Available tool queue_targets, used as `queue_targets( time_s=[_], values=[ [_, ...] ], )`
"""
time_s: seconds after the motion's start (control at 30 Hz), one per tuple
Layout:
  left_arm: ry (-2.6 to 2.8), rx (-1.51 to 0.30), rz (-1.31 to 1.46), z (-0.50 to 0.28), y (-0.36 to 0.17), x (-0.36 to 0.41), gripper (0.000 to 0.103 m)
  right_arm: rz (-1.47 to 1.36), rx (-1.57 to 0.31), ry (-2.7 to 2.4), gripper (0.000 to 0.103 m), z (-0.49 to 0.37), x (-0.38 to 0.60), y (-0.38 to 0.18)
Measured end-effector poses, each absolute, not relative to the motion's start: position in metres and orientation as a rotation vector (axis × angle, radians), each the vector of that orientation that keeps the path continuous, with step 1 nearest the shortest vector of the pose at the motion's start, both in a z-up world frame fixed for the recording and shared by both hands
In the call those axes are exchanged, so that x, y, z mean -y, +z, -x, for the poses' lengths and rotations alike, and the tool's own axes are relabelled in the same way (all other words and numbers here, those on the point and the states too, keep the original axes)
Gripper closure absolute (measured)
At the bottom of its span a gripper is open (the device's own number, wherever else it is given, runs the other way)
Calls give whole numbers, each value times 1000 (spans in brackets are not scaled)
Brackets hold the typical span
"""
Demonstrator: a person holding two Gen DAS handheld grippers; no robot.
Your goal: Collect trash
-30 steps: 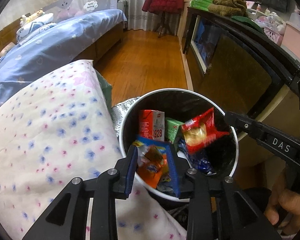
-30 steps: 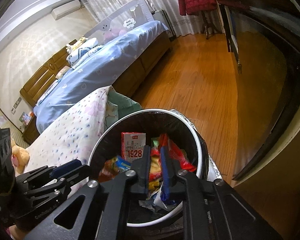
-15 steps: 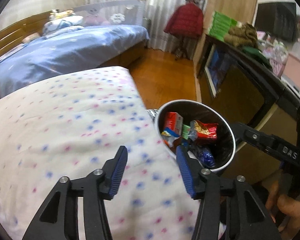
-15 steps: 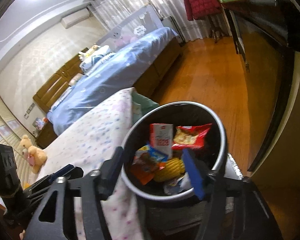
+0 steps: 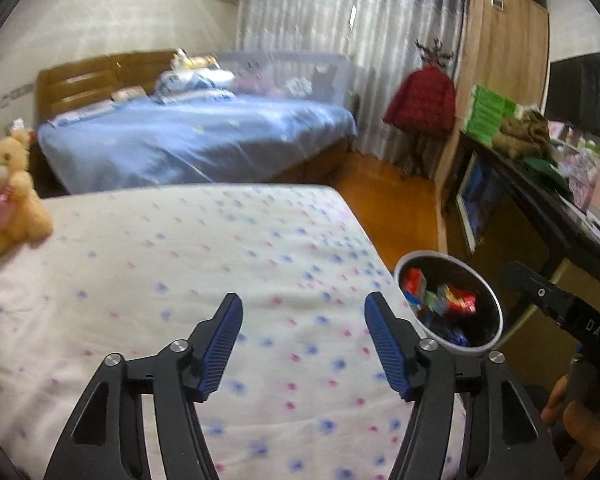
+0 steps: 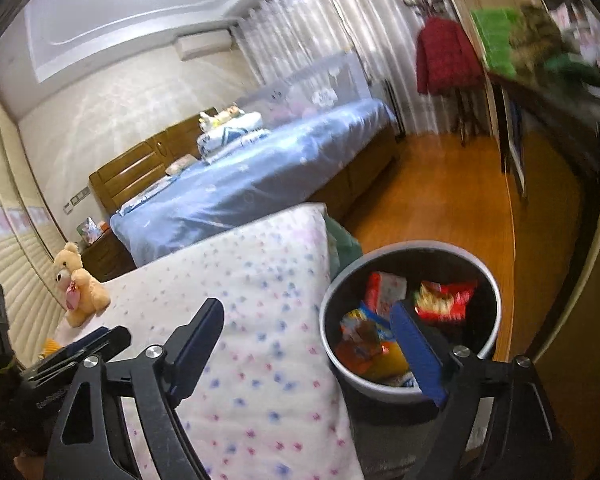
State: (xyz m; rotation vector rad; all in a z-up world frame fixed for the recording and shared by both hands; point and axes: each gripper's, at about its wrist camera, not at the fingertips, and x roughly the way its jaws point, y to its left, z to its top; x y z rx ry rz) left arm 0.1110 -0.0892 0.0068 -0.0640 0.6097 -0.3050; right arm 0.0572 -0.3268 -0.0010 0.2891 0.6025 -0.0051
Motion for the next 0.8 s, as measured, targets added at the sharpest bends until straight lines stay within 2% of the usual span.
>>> queue_targets(
  time_s=[0.03, 0.07, 0.1, 0.17, 0.4, 0.8],
  values=[
    [-289, -579, 67, -105, 11, 86, 33, -266, -581, -9, 8, -58, 322, 4],
    [-274, -551, 69, -101, 14, 83, 24, -246, -561, -14, 2, -58, 317, 8],
    [-257, -521, 72, -95, 16, 81, 13, -219, -532, -22, 0, -57, 312, 13],
    [-216, -466, 76, -84, 17, 76, 6, -172, -490, -35, 0, -57, 302, 18],
    [-110, -409, 61, -69, 15, 72, 1, -121, -486, -37, 0, -72, 286, 9],
    [-33, -393, -5, -68, 13, 100, 1, -117, -484, -12, 0, -75, 281, 6]
  ],
)
